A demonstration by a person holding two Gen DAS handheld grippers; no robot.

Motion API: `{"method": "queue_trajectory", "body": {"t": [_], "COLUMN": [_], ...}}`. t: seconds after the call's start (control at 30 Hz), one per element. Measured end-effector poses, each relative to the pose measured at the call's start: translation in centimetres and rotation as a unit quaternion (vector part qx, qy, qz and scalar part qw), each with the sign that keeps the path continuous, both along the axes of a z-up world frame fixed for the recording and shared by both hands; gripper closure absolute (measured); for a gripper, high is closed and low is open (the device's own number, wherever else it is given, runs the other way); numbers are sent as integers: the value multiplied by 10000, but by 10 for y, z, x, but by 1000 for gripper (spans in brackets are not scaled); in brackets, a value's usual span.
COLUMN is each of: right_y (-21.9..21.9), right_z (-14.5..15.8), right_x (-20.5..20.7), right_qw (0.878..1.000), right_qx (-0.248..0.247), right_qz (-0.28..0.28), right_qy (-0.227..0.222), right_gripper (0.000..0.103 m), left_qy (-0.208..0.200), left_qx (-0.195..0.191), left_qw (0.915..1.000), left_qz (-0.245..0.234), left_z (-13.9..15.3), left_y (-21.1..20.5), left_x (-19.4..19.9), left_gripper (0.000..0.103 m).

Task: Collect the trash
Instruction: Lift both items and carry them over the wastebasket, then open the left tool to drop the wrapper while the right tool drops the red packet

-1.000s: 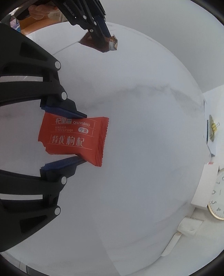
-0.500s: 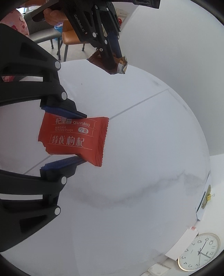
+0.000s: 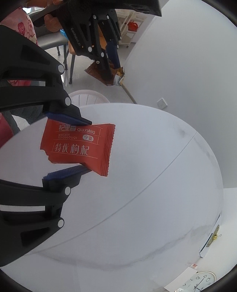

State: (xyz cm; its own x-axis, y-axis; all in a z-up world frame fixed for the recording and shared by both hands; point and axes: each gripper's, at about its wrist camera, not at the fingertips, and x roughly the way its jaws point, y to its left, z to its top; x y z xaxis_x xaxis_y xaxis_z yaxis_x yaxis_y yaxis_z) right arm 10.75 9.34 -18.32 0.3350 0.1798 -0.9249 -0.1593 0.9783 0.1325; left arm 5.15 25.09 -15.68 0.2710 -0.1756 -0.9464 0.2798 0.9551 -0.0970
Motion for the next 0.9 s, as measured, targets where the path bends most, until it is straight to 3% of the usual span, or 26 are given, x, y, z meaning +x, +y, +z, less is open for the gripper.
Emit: {"method": "queue_trajectory", "body": {"t": [0.33, 0.57, 0.9], "right_y": [92, 117, 125], "right_z": [-27, -50, -74], "right_x": [-17, -18, 12], "right_qw": [9991, 9986, 9976], "right_qx": [-42, -184, -216], "right_qz": [-403, -257, -181], "right_qy": [116, 430, 625], "right_gripper": [59, 59, 59], "left_qy": [398, 628, 822], "left_qx": [176, 104, 43], "left_qw": [9979, 9964, 9942], "left_qz": [-485, -556, -692], "left_z": [-47, -89, -136], "left_y": [86, 91, 91], "left_x": [-23, -21, -6], "left_gripper": [71, 71, 71]}}
